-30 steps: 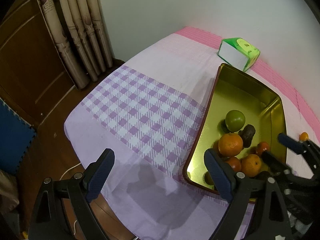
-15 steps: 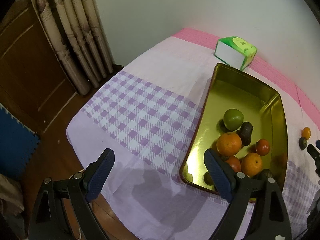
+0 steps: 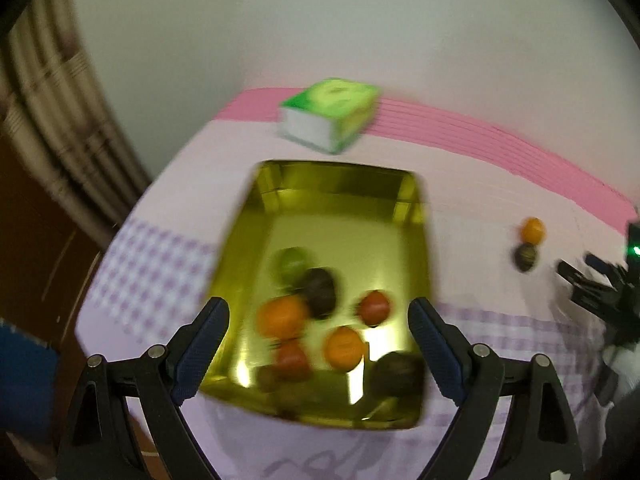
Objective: Organize fruits
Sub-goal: 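Move the left tool to the last dark brown fruit and grasp it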
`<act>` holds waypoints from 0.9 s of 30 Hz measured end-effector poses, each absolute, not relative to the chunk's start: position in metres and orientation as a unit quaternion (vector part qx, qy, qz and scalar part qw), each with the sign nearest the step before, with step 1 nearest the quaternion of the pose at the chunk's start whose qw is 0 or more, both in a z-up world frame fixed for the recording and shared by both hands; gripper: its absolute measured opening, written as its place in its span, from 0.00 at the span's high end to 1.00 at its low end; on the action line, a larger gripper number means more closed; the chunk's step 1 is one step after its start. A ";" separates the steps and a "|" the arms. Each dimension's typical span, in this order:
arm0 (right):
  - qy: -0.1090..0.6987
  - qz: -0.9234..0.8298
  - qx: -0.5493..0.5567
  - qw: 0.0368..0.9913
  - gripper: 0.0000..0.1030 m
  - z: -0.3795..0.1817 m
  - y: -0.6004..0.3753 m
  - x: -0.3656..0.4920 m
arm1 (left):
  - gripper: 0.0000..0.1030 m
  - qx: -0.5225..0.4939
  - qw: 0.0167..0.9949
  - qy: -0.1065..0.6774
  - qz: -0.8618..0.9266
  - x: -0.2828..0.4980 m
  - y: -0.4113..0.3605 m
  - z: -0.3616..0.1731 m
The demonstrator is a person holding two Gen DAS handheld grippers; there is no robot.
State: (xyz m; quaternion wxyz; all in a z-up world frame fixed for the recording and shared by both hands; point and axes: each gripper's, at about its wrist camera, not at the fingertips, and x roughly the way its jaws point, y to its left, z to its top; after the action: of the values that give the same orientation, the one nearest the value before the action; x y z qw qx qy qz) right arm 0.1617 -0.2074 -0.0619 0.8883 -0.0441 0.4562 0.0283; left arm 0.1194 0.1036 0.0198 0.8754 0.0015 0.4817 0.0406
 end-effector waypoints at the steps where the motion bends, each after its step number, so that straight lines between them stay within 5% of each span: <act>1: 0.458 0.029 -0.045 0.888 0.15 -0.064 -0.212 0.163 | 0.14 0.006 0.876 0.482 0.030 0.122 0.093 0.018; 12: 0.467 0.050 -0.031 0.882 0.00 -0.072 -0.232 0.167 | 0.14 0.044 0.865 0.495 -0.068 0.156 -0.012 -0.012; 27: 0.463 0.054 -0.033 0.884 0.00 -0.073 -0.234 0.164 | 0.14 0.066 0.851 0.511 -0.097 0.179 -0.052 -0.045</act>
State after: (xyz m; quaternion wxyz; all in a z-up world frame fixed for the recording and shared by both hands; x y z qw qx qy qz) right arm 0.1644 -0.2338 -0.0726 0.8842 -0.0329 0.4628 0.0539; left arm 0.1789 -0.0515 -0.0452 0.8513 0.0661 0.5115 -0.0968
